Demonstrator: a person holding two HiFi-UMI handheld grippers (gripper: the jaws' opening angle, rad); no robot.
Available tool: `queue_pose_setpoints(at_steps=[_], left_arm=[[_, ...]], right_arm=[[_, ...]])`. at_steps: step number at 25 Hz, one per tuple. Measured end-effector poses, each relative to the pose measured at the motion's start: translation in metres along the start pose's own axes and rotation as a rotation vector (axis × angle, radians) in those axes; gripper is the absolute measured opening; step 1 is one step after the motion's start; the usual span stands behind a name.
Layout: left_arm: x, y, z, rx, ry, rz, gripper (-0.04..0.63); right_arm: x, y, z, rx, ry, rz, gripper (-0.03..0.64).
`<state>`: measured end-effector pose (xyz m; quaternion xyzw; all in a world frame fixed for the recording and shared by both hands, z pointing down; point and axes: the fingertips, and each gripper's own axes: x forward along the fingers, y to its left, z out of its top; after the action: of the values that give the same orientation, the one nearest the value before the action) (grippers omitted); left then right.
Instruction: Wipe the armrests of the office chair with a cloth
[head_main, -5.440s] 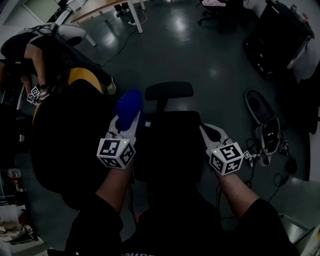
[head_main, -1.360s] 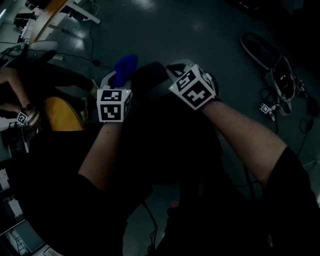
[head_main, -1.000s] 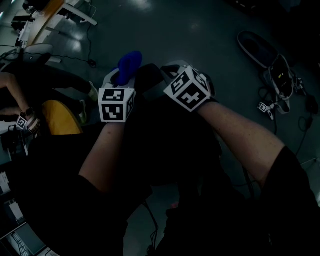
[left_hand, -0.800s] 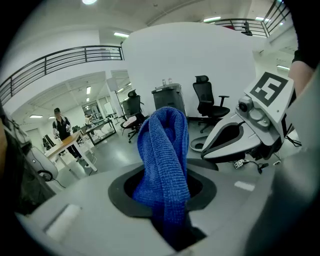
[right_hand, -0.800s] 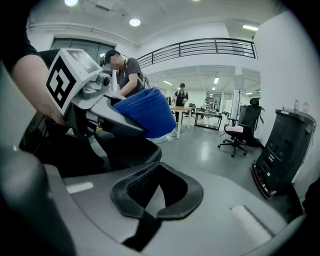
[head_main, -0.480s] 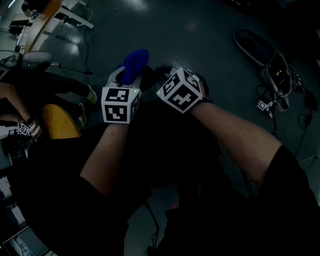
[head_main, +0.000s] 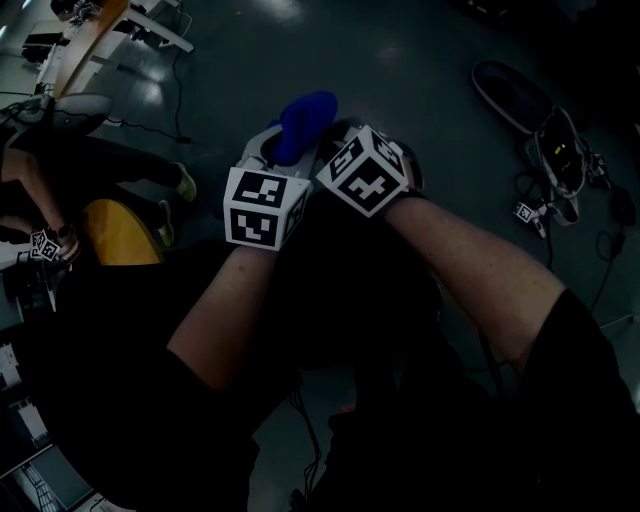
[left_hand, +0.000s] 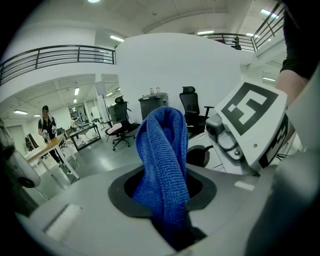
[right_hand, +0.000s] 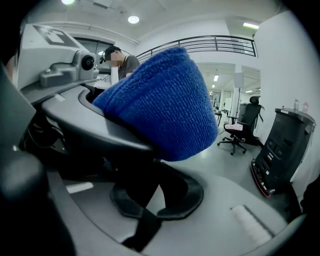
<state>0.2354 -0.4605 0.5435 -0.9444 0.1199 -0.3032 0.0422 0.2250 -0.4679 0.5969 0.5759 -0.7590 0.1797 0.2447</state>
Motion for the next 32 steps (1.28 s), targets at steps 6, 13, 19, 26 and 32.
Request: queue_pose_setpoints(at_steps=[6,13,19,26,32], left_arm=[[-0.024,0.009,-0.005,0.012,-0.007,0.039,0.126],[-0.066,0.049,-0.037,-0.015,0.058,0.126,0.126],[-0.099,0.074,-0.067,-0.043,0.099,0.192,0.126],[-0.138,0.107,-0.111,-0.061,0.154,0.285,0.126],[-0.152,0.113,-0.147,-0.138,0.195,0.329,0.126]], right_arm=[[-0.004,-0.001,-0.003,0.008,0.011,0.000,0.003],[-0.004,-0.001,-0.005,-0.002,0.040,-0.006,0.003],[-0.002,-0.001,-0.007,-0.015,0.052,-0.011,0.003],[0.001,0.000,-0.015,-0.034,0.083,-0.020,0.003],[0.002,0.000,-0.012,-0.046,0.093,-0.020,0.003]])
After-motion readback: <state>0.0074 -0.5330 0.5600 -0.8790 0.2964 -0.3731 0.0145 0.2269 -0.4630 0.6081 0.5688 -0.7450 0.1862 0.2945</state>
